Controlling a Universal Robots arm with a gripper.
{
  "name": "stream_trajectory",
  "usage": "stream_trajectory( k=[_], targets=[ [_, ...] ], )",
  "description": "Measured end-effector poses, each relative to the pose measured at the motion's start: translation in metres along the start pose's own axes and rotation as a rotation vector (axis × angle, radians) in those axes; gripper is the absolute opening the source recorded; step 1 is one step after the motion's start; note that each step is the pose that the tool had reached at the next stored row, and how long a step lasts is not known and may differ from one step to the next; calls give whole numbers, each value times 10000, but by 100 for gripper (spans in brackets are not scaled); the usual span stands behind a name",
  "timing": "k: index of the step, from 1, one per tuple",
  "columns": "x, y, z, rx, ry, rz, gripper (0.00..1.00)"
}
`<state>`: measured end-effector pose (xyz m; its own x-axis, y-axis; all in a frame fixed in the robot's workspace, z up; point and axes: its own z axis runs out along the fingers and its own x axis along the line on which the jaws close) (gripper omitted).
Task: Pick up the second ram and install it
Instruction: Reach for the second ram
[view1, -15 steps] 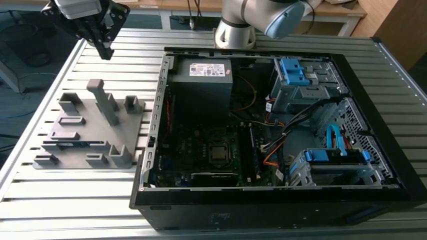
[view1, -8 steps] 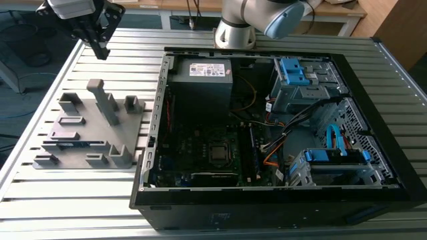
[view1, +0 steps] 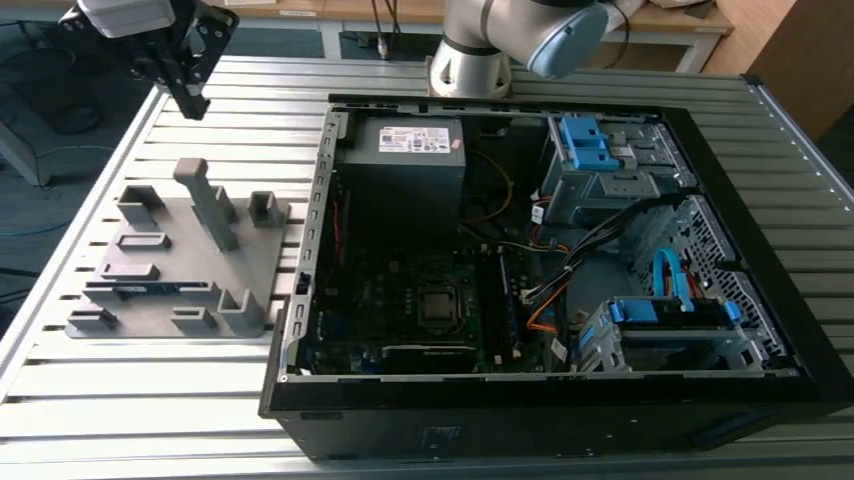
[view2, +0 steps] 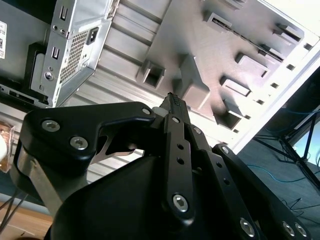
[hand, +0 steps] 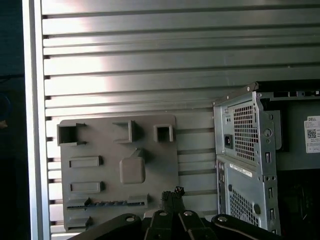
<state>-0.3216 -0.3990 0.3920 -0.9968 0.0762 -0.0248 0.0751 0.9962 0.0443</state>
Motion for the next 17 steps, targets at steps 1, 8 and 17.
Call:
stream_trajectory(
  k=[1, 8, 17],
  targets=[
    [11, -1, 0, 0, 0, 0, 10],
    [89, -7, -1, 0, 0, 0, 10],
    [191, -14, -2, 0, 1, 0, 10]
  ],
)
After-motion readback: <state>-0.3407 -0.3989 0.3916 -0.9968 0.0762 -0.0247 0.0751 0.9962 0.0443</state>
